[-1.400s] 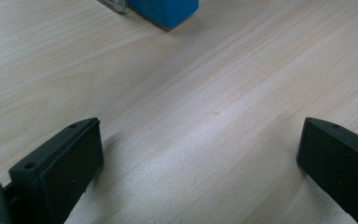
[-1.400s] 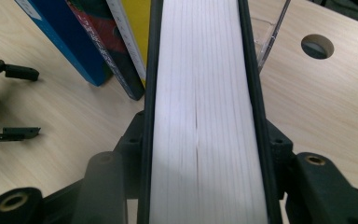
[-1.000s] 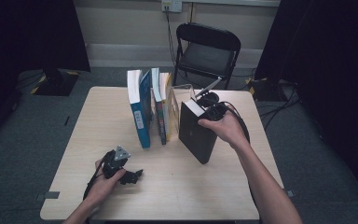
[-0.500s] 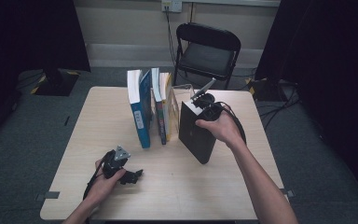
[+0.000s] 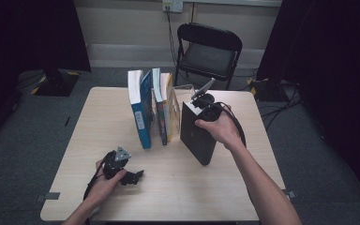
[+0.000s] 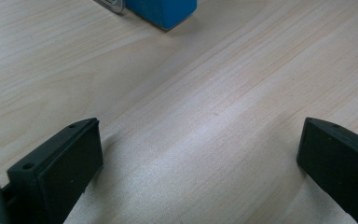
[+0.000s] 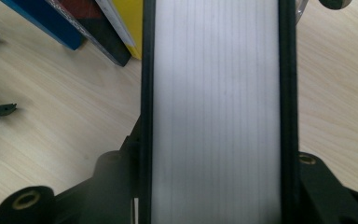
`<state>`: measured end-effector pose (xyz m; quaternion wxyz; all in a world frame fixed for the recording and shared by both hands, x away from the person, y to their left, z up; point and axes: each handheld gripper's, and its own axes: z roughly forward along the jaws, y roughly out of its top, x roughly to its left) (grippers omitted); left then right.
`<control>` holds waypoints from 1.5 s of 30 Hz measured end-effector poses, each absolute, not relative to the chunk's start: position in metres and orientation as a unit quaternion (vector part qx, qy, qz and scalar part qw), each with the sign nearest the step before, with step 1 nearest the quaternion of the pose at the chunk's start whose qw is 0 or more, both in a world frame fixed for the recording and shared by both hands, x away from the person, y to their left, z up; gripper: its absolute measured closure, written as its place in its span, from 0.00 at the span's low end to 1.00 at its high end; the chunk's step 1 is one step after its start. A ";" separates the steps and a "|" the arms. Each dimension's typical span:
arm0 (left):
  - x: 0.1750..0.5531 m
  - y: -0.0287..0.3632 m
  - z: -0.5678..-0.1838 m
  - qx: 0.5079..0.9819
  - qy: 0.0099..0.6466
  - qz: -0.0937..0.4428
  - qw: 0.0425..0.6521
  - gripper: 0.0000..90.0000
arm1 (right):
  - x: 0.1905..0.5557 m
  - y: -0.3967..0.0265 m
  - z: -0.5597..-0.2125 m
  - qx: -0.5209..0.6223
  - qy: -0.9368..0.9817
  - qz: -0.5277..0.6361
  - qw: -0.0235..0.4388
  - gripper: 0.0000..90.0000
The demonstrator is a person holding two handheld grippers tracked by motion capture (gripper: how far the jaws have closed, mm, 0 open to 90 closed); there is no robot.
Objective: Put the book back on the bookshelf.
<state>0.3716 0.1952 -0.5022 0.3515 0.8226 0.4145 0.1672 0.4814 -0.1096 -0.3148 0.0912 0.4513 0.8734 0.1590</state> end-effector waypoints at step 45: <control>0.372 0.197 -0.501 0.829 0.406 0.162 0.349 0.00 | 0.572 -0.076 -0.304 0.522 0.829 0.155 0.127 0.60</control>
